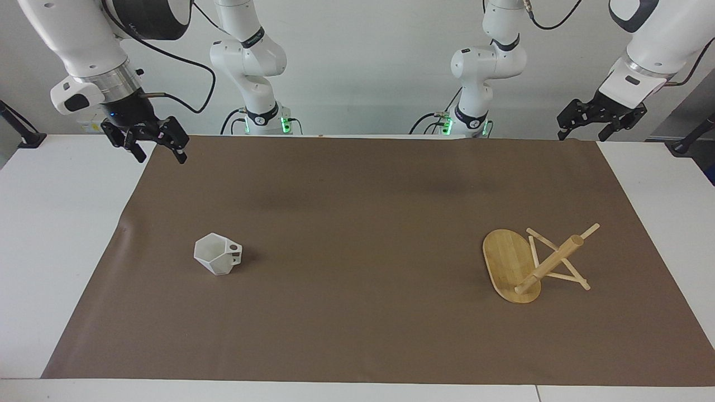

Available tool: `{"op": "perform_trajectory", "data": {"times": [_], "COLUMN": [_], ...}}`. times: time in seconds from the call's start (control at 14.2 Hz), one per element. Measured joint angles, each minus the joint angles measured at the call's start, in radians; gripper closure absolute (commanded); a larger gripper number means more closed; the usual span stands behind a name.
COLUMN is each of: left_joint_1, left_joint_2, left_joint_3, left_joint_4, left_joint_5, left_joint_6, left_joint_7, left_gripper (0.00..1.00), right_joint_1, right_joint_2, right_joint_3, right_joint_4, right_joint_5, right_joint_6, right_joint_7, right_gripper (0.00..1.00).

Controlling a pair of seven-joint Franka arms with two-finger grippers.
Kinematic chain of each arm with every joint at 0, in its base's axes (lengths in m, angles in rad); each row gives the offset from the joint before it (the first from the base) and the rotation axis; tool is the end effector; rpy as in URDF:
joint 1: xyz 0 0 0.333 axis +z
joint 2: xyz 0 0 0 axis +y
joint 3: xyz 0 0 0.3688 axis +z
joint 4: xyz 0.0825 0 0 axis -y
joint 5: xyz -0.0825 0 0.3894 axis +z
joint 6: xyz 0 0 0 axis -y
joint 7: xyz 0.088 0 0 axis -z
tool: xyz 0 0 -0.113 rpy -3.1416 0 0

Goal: Hang cup on rack

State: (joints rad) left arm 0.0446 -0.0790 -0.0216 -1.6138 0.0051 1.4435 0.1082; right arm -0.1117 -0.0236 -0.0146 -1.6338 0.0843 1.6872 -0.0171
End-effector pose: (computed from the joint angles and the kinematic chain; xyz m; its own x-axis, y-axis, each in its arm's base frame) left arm 0.5165 0.0119 0.6831 0.9922 -0.0843 -0.0914 -0.0844 -0.9964 0.0031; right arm 0.5592 -0.0625 0.6652 0.9899 -0.1184 0.0779 -0.1119 -0.9902 -0.0832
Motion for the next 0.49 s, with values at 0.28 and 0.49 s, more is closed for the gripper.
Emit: {"op": "perform_trajectory", "data": {"times": [0.28, 0.49], "left_joint_1": [0.000, 0.000], "left_joint_2": [0.000, 0.000], "left_joint_3": [0.001, 0.002], "left_joint_4": [0.002, 0.003], "left_joint_5": [0.000, 0.000], "left_joint_6": [0.032, 0.040], "left_joint_7": [0.000, 0.000], "left_gripper": [0.00, 0.00], "right_joint_1": [0.000, 0.000], "right_joint_2": [0.000, 0.000], "right_joint_3": [0.000, 0.000], "right_joint_4": [-0.002, -0.005], "right_joint_5": [0.000, 0.000], "right_joint_6": [0.000, 0.000], "right_joint_7": [0.000, 0.000], "right_gripper": [0.00, 0.00]}}
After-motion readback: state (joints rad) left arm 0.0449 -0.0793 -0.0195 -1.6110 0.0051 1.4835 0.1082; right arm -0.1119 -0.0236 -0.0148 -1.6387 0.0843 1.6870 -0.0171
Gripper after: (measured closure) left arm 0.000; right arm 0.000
